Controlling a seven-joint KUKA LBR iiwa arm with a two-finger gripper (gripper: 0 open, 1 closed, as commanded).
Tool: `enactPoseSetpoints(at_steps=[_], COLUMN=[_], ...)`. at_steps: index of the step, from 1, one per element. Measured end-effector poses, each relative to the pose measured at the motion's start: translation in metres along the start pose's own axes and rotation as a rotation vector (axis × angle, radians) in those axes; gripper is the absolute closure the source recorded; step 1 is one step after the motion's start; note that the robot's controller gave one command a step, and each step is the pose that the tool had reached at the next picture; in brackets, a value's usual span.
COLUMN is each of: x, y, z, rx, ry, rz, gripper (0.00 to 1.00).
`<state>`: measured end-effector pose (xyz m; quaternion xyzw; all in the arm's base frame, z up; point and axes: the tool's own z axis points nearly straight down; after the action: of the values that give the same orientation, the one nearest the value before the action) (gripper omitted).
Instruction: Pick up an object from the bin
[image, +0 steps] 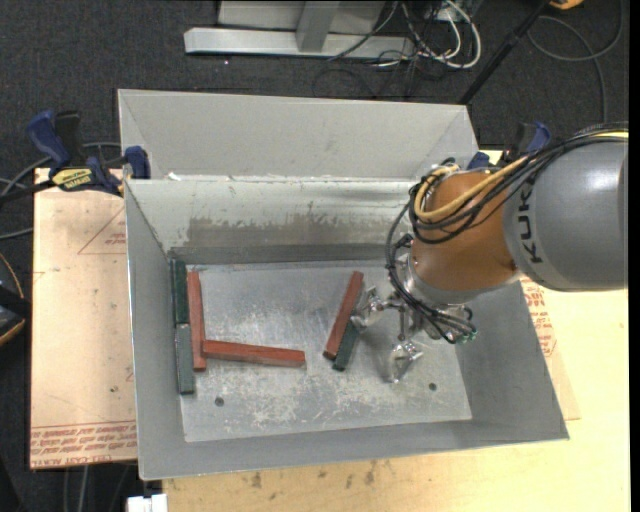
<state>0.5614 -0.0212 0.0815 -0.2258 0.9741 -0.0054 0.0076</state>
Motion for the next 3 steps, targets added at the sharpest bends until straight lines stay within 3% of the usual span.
enactPoseSetpoints(at_steps=[1,2,3], x=[-0.0525,-0.0462,-0.0473], y=[0.0513,0.0531,0.0538], z=[-0.0039,-0.0008,-0.0008], rx=[0.008,-0.002,-0.002], ry=[-0.025,0.0,-0.005], rz=[-0.146,-0.146,-0.146], gripper=[1.0,0.0,0.0])
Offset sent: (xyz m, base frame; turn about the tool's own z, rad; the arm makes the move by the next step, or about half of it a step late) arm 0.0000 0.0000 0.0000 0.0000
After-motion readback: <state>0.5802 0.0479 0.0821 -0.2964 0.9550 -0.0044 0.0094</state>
